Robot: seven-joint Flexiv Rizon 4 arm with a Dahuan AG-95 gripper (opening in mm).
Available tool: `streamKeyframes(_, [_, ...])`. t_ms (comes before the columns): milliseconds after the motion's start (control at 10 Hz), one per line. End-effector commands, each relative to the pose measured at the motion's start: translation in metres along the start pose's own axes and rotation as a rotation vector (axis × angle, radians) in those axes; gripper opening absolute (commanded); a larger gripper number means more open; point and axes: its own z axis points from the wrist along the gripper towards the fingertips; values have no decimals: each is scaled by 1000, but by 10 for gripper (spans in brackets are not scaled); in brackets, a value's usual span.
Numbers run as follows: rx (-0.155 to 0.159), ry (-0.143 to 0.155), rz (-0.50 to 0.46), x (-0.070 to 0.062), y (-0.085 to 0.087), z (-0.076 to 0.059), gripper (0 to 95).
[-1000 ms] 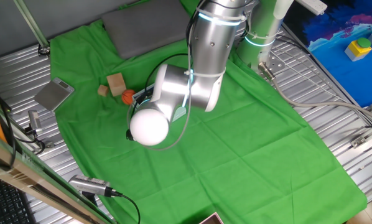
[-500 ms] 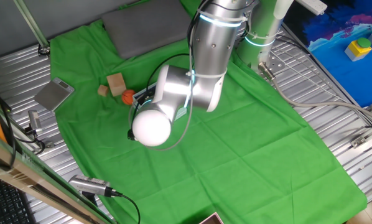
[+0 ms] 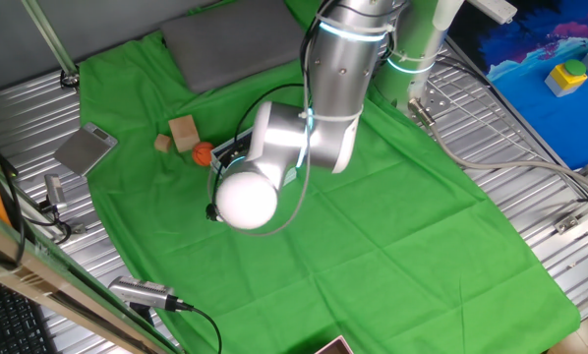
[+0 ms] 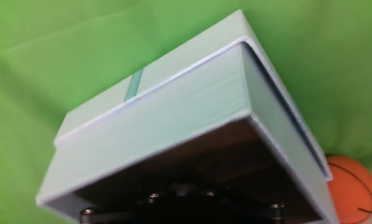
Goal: Take everything out of the gift box
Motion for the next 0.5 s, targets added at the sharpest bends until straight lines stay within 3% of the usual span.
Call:
streamKeyframes(100, [6,-4,2,-1,-1,0,0])
streamKeyframes(400, [3,-18,7,-2,-4,-5,0])
streamKeyframes(500, [-5,-47,16,-2,-7,-12,0])
